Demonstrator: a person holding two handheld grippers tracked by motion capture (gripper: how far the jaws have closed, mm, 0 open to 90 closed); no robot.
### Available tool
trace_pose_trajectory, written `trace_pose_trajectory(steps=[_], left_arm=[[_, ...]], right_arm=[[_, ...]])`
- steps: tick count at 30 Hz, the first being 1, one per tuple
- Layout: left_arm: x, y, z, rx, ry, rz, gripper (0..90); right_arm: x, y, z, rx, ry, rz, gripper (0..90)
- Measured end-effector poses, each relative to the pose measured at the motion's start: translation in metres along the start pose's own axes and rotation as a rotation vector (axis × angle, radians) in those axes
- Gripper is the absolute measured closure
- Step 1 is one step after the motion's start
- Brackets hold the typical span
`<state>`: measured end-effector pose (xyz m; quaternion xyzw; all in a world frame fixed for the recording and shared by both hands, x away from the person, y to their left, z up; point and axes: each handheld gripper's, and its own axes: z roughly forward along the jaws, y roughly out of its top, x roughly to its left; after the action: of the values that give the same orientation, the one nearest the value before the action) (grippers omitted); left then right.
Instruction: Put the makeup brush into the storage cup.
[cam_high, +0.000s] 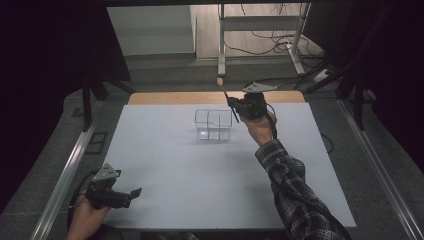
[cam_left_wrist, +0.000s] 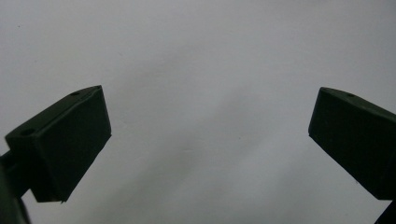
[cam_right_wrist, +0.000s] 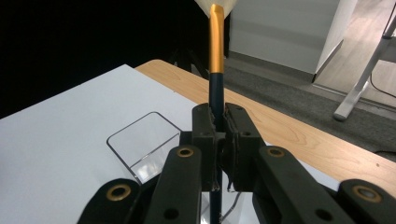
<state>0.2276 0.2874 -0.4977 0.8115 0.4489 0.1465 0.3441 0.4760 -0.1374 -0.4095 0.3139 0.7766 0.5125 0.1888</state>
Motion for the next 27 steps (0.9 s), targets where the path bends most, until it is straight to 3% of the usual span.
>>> trace_pose_trajectory(steps=[27], left_arm=[[0.0,0.0,-0.001,0.009,0.005,0.016,0.0]], right_arm=[[0.008,0.009,0.034,-0.014,0.011,0.01,83.6]])
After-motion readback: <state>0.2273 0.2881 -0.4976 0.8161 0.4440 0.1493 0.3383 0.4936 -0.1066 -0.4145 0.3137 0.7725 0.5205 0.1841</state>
